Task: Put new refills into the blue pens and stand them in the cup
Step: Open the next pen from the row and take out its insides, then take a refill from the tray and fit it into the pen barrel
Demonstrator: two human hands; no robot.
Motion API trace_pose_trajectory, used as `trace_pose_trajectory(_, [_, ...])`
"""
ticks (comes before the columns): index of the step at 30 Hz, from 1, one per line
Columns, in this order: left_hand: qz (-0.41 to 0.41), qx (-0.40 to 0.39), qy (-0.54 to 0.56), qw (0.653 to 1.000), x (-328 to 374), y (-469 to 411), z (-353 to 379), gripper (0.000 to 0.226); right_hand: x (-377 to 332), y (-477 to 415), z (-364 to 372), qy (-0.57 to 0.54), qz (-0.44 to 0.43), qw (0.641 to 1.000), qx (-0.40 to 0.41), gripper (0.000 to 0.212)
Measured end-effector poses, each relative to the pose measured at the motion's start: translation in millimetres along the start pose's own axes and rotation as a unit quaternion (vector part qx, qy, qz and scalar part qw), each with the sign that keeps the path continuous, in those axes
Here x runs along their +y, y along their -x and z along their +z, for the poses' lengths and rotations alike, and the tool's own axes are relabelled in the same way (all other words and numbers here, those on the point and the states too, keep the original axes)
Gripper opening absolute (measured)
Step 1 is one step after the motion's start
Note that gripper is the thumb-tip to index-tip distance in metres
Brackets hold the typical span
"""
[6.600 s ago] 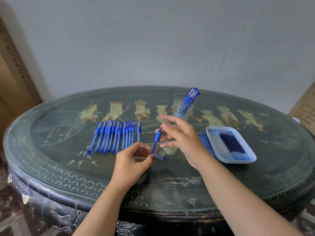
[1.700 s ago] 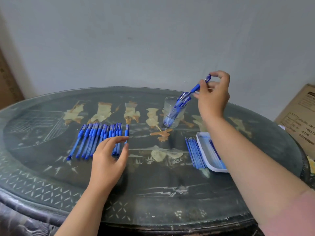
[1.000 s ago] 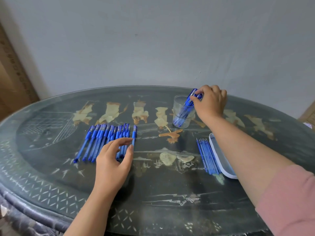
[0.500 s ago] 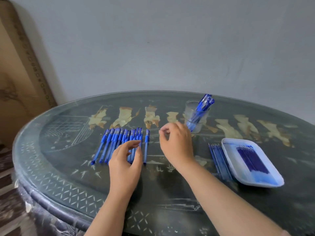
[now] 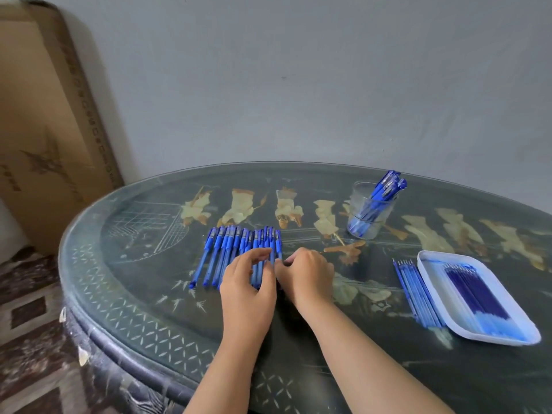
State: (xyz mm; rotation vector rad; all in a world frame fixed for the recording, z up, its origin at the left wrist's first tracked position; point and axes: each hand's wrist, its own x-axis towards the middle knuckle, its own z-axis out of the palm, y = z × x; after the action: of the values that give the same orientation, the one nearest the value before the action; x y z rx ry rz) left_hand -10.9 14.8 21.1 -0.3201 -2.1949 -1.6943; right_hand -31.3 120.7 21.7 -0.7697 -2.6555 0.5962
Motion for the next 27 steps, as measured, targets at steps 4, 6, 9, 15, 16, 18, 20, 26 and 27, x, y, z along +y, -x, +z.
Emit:
trace_pose_trajectory(4, [-0.007,-0.001,0.001,1.000,0,0,-1,0.022,-2,-4,5,0.009,0.032,0.999,-0.005,0.034])
trace_pose_trajectory(6, [-0.009,-0.004,0.002,1.000,1,0,-1,0.022,-1,-6,6,-0.001,0.045,0.999,-0.003,0.032])
trace_pose_trajectory(9, [-0.013,-0.009,0.003,1.000,1,0,-1,0.022,4,-7,1,-0.032,0.058,0.998,-0.005,0.028])
trace_pose_trajectory(15, [-0.002,-0.014,-0.015,1.000,1,0,-3,0.021,25,3,-31,-0.101,0.034,0.994,0.002,0.028])
trace_pose_trajectory(16, [0.003,-0.018,-0.021,1.000,1,1,-3,0.021,32,7,-39,-0.115,0.017,0.993,0.006,0.026])
trace_pose_trajectory(18, [0.028,-0.041,-0.042,0.998,2,4,-3,0.023,50,18,-57,-0.153,-0.016,0.988,0.018,0.025])
trace_pose_trajectory(20, [0.082,-0.078,-0.076,0.991,3,8,-3,0.030,74,29,-73,-0.165,-0.051,0.985,0.026,0.026])
trace_pose_trajectory(26, [0.240,-0.219,-0.133,0.937,6,19,13,0.051,148,62,-98,-0.123,-0.157,0.980,0.024,0.008])
trace_pose_trajectory(27, [0.257,-0.227,-0.141,0.929,7,22,16,0.046,155,67,-99,-0.119,-0.165,0.979,0.018,0.006])
